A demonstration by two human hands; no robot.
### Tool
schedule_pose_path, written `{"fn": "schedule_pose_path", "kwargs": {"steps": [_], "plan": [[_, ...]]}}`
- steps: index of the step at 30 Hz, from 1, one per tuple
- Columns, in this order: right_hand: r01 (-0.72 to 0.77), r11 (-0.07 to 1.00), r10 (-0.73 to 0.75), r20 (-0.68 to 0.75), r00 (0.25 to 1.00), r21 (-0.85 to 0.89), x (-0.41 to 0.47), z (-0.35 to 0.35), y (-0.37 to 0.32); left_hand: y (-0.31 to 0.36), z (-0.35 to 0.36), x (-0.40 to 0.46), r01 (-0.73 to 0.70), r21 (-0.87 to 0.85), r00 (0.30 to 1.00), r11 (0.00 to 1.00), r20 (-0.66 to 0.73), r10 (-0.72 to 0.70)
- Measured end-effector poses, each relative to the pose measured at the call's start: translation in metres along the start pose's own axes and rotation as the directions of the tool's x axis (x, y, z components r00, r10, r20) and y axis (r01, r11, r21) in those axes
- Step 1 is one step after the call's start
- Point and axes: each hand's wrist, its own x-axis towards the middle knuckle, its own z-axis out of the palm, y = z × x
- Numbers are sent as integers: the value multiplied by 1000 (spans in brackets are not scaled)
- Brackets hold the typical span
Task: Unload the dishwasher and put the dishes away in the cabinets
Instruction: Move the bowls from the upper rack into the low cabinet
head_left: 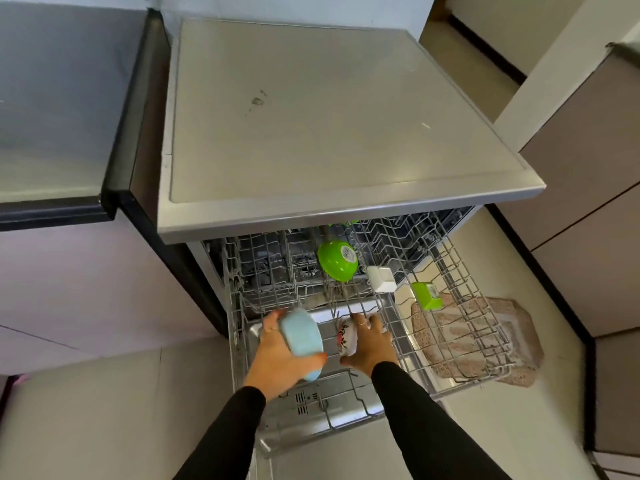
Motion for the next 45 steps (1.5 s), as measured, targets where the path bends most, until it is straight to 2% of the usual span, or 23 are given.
{"fn": "schedule_pose_path", "kwargs": {"steps": [2, 3, 6, 8, 11, 15, 17, 19, 22, 26, 31, 36, 40, 45], "plan": [[0, 999, 1, -25, 1000, 50, -4, -1, -1, 10, -9, -5, 78, -371, 997, 925, 50, -64], [7, 994, 0, -60, 998, 112, -6, -2, -2, 12, -12, -7, 126, -484, 992, 866, 83, -98], [11, 904, 57, -147, 988, 428, -9, -9, -4, 11, -19, -13, 214, -642, 977, 736, 152, -152], [33, 757, 90, -154, 984, 653, -14, -19, -8, 9, -19, -17, 258, -688, 966, 679, 190, -174], [93, 518, 72, -152, 986, 850, -25, -30, -9, 6, -18, -24, 313, -793, 950, 523, 249, -190], [187, 195, 8, -192, 981, 963, -58, -47, -16, 7, -16, -39, 317, -894, 948, 316, 292, -124], [218, 95, -23, -217, 976, 971, -80, -52, -21, 14, -14, -53, 311, -920, 950, 238, 306, -59], [244, 136, -48, -239, 970, 960, -102, -50, -26, 20, -10, -68, 311, -932, 950, 185, 310, -37], [294, 284, -153, -259, 954, 913, -138, -48, -35, 29, -4, -91, 337, -932, 942, 131, 335, -35], [407, 441, -296, -298, 907, 800, -171, -49, -43, 38, 2, -118, 341, -933, 940, 112, 341, -25], [469, 570, -362, -307, 880, 675, -199, -54, -40, 43, 6, -151, 334, -936, 943, 112, 329, -58], [502, 649, -409, -294, 864, 572, -207, -57, -32, 55, 11, -173, 284, -937, 959, 202, 279, -57], [521, 668, -456, -262, 851, 532, -201, -62, -26, 59, 19, -171, 272, -926, 959, 262, 239, -150], [530, 675, -523, -173, 834, 514, -172, -69, -23, 59, 25, -147, 227, -930, 956, 290, 157, -247]]}}
